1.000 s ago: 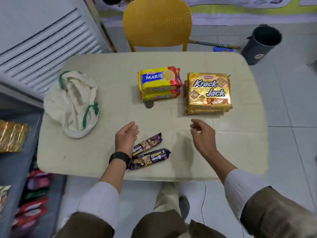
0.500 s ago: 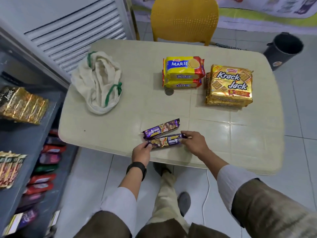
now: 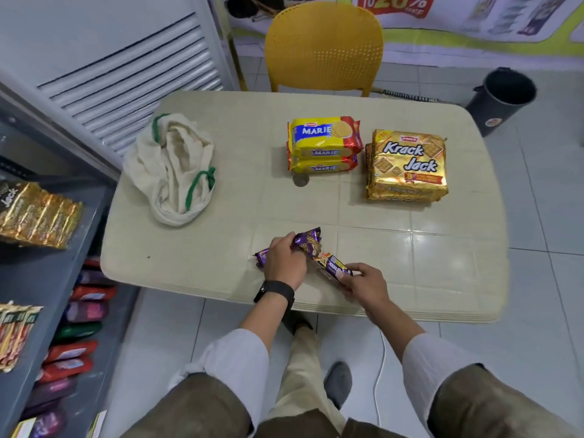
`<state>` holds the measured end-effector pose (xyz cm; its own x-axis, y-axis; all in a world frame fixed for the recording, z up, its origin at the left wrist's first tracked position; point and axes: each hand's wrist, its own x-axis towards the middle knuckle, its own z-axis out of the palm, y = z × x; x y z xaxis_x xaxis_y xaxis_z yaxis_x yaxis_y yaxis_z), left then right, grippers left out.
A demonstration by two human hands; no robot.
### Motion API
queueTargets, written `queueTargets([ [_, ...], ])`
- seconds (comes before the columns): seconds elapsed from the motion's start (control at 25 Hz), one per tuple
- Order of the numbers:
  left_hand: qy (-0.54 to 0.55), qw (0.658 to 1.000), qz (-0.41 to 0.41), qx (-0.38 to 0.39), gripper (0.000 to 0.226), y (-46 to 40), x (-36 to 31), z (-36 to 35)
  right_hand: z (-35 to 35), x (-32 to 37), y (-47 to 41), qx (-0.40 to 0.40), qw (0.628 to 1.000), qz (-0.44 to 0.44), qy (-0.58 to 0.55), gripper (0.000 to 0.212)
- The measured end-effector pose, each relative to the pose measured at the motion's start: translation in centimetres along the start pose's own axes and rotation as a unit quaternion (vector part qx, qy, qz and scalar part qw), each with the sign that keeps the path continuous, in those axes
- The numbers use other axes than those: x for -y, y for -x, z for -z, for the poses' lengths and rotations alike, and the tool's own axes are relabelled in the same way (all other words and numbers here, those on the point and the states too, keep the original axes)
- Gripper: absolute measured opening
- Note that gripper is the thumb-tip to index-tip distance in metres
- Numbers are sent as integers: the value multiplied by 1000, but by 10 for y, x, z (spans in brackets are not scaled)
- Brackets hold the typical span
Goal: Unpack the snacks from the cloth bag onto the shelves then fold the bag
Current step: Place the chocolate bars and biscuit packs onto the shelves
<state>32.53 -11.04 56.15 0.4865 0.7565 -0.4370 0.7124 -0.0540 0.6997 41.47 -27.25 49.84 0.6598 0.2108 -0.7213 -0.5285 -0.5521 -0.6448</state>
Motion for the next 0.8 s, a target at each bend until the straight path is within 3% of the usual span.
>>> queueTargets([
  [0.24, -82, 972, -99, 198, 70, -22, -40, -46, 15, -17, 1, 65, 964, -173, -192, 22],
  [0.36, -81, 947, -98, 294, 73, -25, -37, -62, 14, -18, -2, 66, 957, -191, -206, 23],
  [0.48, -27, 966, -79, 246, 78, -17, -24, -59, 26, -15, -6, 50, 985, -149, -76, 25],
  [0.6, 114, 987, 61, 99, 56, 15, 2, -57, 53, -1, -17, -21, 985, -50, 161, 37],
  [0.68, 248, 942, 216, 64, 36, 46, 15, -69, 69, 20, -30, -75, 962, 38, 260, 33],
  [0.8, 445, 799, 384, 128, 30, 87, 14, -96, 74, 62, -57, -19, 945, 192, 265, 37],
])
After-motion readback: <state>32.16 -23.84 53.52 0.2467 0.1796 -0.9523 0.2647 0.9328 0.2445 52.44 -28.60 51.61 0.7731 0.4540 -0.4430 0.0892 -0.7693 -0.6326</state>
